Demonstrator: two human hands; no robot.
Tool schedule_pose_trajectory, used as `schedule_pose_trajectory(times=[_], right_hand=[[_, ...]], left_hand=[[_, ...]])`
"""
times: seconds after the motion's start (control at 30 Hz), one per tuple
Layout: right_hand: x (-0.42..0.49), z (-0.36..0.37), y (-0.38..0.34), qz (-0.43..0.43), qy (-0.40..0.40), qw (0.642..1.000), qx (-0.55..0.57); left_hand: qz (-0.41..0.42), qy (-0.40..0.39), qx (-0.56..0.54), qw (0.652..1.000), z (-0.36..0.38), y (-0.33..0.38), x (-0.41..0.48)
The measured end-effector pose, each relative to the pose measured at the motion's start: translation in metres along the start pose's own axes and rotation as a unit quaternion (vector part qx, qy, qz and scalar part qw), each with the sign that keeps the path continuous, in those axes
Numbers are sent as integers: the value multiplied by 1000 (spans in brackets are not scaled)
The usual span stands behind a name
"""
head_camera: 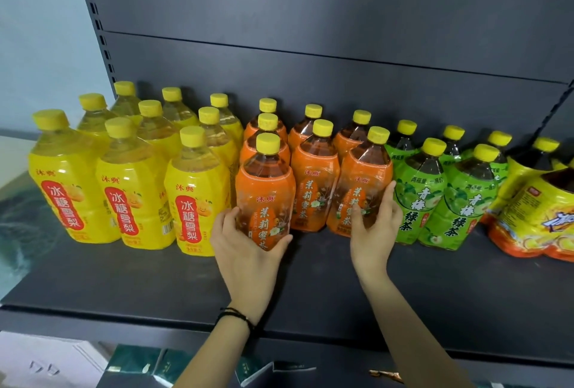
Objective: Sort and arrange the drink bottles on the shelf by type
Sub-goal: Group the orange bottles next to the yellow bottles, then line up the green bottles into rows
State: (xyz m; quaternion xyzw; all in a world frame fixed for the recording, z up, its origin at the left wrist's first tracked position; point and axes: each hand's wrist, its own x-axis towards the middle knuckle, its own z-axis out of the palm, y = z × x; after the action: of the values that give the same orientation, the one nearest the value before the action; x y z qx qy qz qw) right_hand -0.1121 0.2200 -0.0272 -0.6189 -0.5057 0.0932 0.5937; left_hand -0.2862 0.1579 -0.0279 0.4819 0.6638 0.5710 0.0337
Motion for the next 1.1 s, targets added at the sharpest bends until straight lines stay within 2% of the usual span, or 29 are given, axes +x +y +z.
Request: schedule_pose_trajectory(times=[0.13,0.27,0.47,0.57,0.63,0.7,0.83,0.9,1.0,1.1], right_hand=[[2,-3,5,-2,-11,1000,-4],[1,-14,3,24,-54,997,50],[-24,-49,9,117,-142,979,91],[-41,-71,15,125,-185,972,78],[-48,-81,15,135,-187,969,84],[-49,-92,15,142,-186,968,89],[-42,-122,17,138,-187,969,83],[-38,-141,22,139,-181,969,92],[-28,-174,35,129,-184,970,98],[-15,-217,52,116,-201,967,101]], left_hand=[[10,-2,0,1000,-1,-8,-2],[9,-15,14,1000,-5,-10,-4],[35,-28,34,998,-19,-15,-10],[58,-13,68,996,-30,-27,-9],[42,-19,38,998,-34,-31,-4],[12,-44,-5,999,-35,-31,-6],[8,-80,-67,995,-30,-14,-30],[5,-124,-89,988,-23,-2,-46],[19,-222,-60,973,-3,19,-69],[37,-280,-21,959,26,47,-92]])
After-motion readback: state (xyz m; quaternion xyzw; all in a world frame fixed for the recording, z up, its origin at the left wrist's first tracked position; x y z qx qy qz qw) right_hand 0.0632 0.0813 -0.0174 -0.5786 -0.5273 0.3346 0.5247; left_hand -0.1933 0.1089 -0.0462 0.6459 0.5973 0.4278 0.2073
